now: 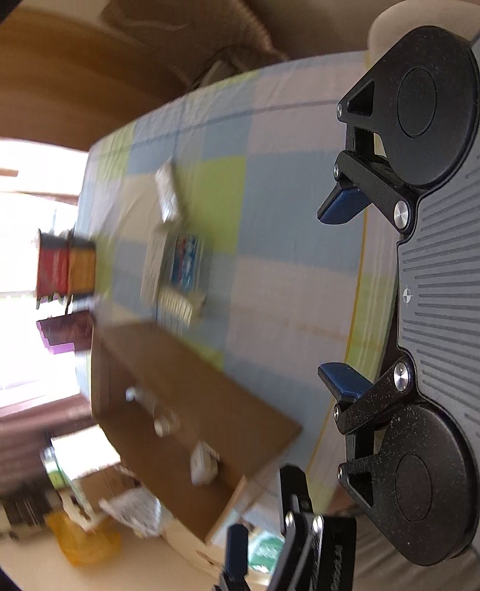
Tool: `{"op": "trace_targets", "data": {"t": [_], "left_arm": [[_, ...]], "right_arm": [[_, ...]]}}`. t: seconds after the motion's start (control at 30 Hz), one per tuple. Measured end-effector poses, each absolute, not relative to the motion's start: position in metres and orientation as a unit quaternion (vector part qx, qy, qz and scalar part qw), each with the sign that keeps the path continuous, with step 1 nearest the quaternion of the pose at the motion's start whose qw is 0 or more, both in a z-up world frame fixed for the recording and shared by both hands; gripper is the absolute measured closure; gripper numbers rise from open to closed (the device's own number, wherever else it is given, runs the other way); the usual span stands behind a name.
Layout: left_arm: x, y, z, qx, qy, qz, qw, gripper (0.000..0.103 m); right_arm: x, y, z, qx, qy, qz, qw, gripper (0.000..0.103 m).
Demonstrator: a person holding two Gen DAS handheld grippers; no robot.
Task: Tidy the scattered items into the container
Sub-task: 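Withdraw both grippers from the box back over the table, then reach the left gripper to the cream zigzag plastic strip and close on it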
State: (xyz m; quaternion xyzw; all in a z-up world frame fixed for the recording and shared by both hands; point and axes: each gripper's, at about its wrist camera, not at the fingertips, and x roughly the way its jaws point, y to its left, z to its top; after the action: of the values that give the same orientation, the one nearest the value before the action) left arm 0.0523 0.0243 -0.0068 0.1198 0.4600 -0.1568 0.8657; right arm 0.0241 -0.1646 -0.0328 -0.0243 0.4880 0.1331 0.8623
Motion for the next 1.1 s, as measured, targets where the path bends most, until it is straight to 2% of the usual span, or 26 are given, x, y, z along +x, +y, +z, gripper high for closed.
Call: {"op": "trace_targets", "data": {"t": [0.43, 0.9, 1.03, 1.1], "left_arm": [[0.08, -0.033, -0.031, 0.154, 0.464, -0.174, 0.855, 0.014], [0.134, -0.065, -0.061, 0.159, 0.484, -0.142, 0.849, 0.015], [0.152, -0.073, -0.07, 0.156, 0.492, -0.13, 0.846, 0.023], [0.161, -0.076, -0.075, 0.158, 0.496, -0.127, 0.844, 0.024]], "right_arm": [[0.052, -0.229, -0.047, 0.043, 0.489, 0.083, 0.868, 0.016], [0.121, -0.26, -0.089, 0.015, 0.473, 0.08, 0.877, 0.016], [0.142, -0.265, -0.107, 0.01, 0.479, 0.092, 0.873, 0.016], [0.154, -0.268, -0.117, 0.008, 0.49, 0.094, 0.867, 0.016]]}}
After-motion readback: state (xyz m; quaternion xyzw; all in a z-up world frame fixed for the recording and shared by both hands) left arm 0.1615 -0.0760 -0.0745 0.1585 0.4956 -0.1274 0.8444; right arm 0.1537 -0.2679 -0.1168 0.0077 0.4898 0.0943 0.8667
